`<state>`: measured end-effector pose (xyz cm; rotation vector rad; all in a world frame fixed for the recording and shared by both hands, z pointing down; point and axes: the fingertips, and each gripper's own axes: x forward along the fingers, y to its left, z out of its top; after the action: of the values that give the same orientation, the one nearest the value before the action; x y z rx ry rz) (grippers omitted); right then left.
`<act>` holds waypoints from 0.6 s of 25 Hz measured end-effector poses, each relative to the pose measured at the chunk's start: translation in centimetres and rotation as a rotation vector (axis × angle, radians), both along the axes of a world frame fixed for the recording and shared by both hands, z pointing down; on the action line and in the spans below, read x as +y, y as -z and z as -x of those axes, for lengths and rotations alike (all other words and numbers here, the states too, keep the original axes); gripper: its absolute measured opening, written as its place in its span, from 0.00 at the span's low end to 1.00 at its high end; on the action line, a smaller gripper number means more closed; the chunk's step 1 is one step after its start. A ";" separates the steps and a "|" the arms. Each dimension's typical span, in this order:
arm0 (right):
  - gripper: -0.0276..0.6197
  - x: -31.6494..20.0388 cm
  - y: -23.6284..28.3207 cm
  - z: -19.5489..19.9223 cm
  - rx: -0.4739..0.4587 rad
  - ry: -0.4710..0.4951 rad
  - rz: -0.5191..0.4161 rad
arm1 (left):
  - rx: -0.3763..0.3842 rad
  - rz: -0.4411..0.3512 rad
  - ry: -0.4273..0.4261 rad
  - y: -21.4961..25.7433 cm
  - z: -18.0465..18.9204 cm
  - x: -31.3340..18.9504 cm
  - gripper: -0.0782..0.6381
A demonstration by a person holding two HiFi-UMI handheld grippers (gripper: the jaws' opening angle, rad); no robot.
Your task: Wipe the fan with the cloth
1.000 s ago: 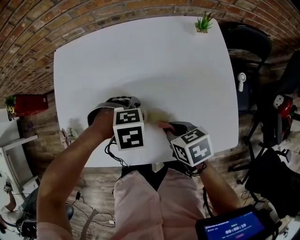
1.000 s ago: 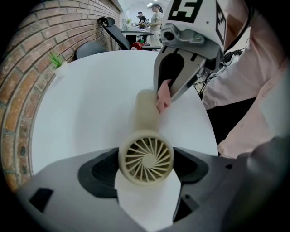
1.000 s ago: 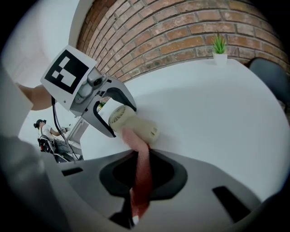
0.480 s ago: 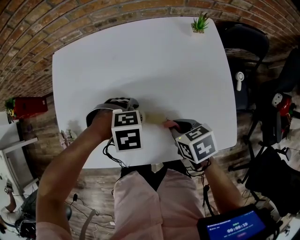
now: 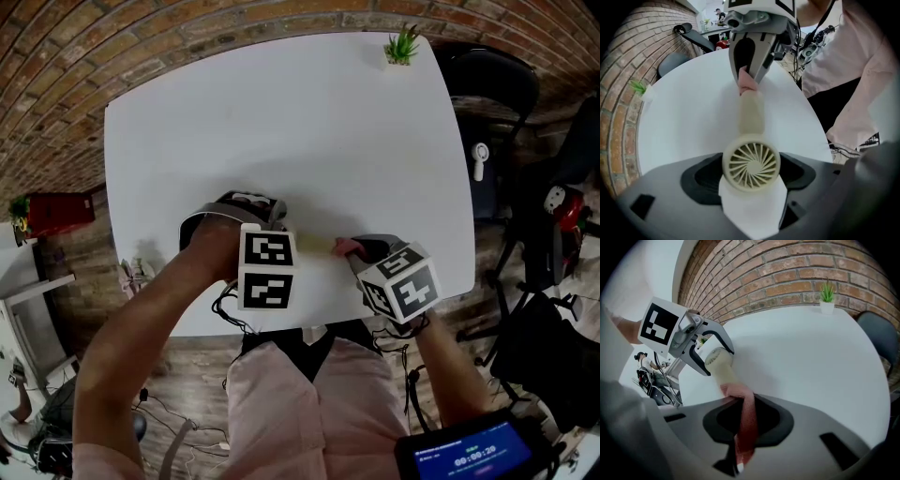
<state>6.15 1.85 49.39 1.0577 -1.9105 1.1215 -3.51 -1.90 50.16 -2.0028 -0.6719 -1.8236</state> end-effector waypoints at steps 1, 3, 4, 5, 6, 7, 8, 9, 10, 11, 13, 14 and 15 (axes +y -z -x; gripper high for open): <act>0.10 0.0 0.0 0.0 0.003 0.009 -0.001 | -0.005 -0.005 -0.018 0.0 0.0 0.0 0.62; 0.10 0.0 0.0 0.1 0.009 0.029 -0.005 | -0.013 -0.014 -0.052 0.0 0.0 0.2 0.62; 0.10 0.0 0.1 0.1 0.013 0.040 -0.007 | -0.015 -0.020 -0.072 0.0 0.0 0.2 0.62; 0.10 0.1 0.1 0.2 0.016 0.049 -0.010 | -0.018 -0.030 -0.095 0.0 0.0 0.3 0.62; 0.10 0.1 0.1 0.2 0.018 0.057 -0.013 | -0.019 -0.041 -0.119 0.0 -0.1 0.4 0.62; 0.10 0.1 0.1 0.3 0.019 0.065 -0.014 | -0.021 -0.054 -0.143 0.0 -0.1 0.5 0.62; 0.10 0.1 0.1 0.4 0.019 0.072 -0.016 | -0.023 -0.065 -0.164 -0.1 -0.1 0.5 0.62; 0.10 0.0 0.1 0.5 0.019 0.081 -0.017 | -0.025 -0.073 -0.179 -0.1 -0.1 0.6 0.62; 0.10 0.0 0.1 0.6 0.020 0.091 -0.020 | -0.026 -0.077 -0.190 -0.1 -0.2 0.6 0.62; 0.10 -0.1 0.1 0.6 0.021 0.101 -0.024 | -0.026 -0.077 -0.197 -0.1 -0.1 0.7 0.62; 0.10 -0.5 0.3 0.4 0.028 0.121 -0.034 | -0.022 -0.072 -0.205 -0.1 -0.2 0.7 0.62; 0.10 -0.7 0.4 0.2 0.029 0.135 -0.041 | -0.019 -0.069 -0.207 -0.1 -0.2 0.7 0.62; 0.10 -1.0 0.5 0.1 0.028 0.156 -0.050 | -0.015 -0.066 -0.207 -0.1 -0.2 0.7 0.62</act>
<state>6.06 0.85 48.84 0.9282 -1.9708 0.9719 -3.30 -1.18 50.29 -1.8065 -0.7822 -1.7177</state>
